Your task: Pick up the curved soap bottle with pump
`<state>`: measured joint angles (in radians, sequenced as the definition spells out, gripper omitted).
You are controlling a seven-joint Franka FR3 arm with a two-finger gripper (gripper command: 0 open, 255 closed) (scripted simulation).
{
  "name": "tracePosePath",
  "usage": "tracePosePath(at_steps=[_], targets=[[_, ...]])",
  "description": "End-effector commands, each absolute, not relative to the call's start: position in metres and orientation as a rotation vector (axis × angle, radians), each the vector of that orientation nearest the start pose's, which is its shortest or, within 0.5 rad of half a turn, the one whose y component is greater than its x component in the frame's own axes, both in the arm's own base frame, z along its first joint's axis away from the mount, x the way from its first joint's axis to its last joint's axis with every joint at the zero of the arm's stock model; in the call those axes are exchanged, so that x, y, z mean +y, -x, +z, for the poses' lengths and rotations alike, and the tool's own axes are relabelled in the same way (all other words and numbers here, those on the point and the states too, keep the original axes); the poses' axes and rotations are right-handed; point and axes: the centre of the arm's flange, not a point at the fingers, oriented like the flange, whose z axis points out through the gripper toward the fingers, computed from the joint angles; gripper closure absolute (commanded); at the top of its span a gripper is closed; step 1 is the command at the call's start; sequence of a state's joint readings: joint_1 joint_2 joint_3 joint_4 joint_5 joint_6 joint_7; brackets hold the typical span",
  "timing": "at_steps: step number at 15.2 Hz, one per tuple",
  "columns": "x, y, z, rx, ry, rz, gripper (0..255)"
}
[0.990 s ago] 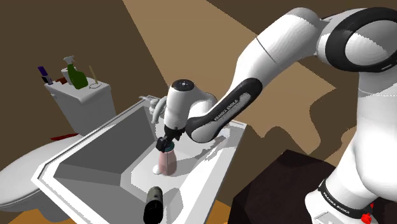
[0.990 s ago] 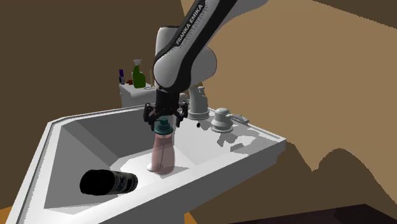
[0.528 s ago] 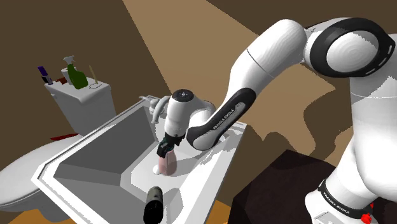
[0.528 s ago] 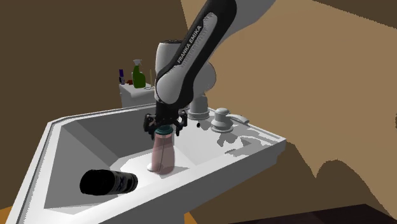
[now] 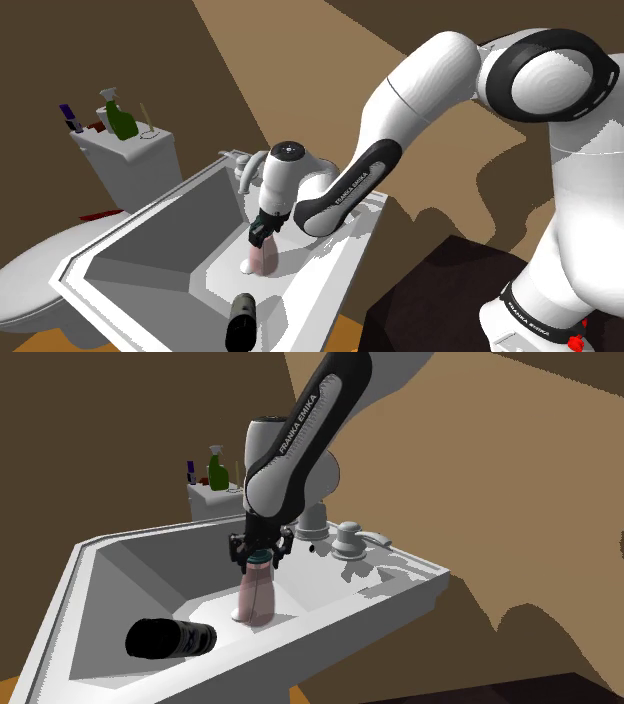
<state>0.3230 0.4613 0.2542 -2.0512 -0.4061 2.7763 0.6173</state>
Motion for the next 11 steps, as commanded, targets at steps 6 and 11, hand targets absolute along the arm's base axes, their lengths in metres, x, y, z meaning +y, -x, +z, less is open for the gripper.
tracePosePath(at_steps=[6, 11], targets=[[0.348, -0.513, 0.260, -0.418, 2.993, -0.439, 255], [0.348, -0.513, 0.286, -0.418, 2.993, -0.439, 255]])
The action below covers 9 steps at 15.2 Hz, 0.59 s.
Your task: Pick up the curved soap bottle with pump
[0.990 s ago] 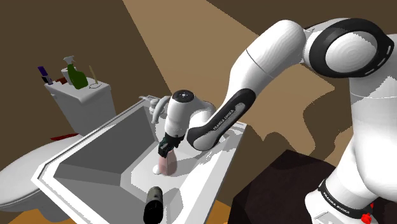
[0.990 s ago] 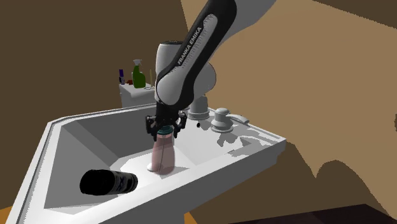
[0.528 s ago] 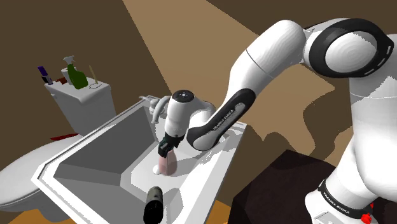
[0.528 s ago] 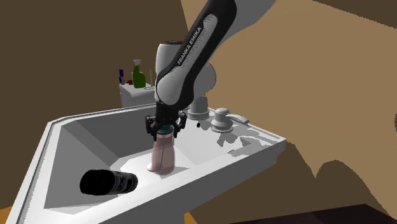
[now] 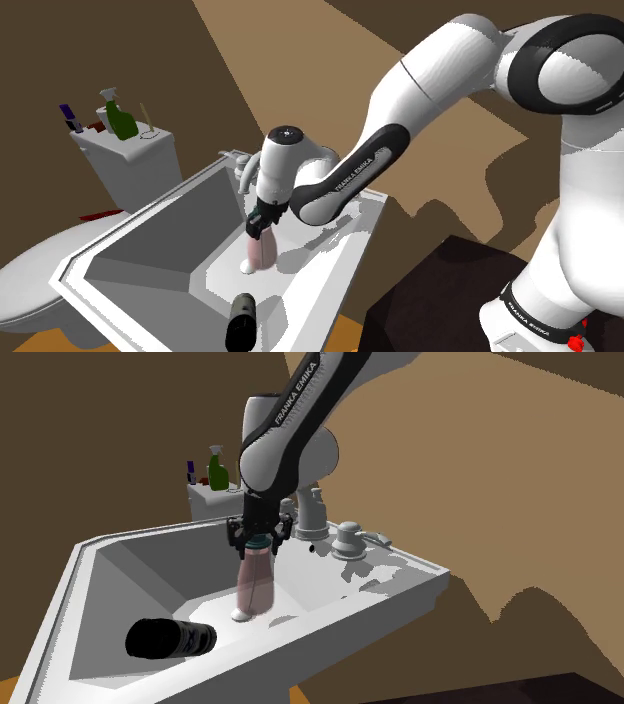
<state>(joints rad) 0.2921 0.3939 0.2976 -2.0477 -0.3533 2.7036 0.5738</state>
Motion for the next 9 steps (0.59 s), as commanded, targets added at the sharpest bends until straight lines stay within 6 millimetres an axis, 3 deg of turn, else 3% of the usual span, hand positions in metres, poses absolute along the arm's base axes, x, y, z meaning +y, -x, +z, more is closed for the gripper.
tracePosePath(at_steps=[1, 7, 9], targets=[[0.348, -0.513, 0.292, -0.418, 2.993, -0.439, 255], [0.348, -0.513, 0.323, -0.418, 2.993, -0.439, 255], [0.348, -0.513, 0.324, -0.418, 2.993, -0.439, 255]])
